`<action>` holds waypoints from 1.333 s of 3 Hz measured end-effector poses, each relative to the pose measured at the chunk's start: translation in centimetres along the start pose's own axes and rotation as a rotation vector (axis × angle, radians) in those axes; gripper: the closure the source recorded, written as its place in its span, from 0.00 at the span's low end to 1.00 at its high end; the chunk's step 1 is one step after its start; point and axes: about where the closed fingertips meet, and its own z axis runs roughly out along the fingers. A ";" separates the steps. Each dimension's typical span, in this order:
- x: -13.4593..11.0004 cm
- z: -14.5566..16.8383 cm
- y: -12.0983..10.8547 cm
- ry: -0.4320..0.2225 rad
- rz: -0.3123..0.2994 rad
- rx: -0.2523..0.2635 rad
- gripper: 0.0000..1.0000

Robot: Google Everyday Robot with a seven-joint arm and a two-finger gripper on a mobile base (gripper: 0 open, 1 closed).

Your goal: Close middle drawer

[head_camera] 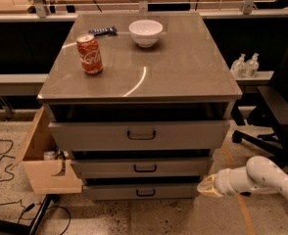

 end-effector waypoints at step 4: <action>-2.8 -17.0 3.8 0.378 -0.101 0.064 1.00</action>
Offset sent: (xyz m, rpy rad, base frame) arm -0.0680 -0.0955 0.1111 -0.2836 -0.0268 -0.0394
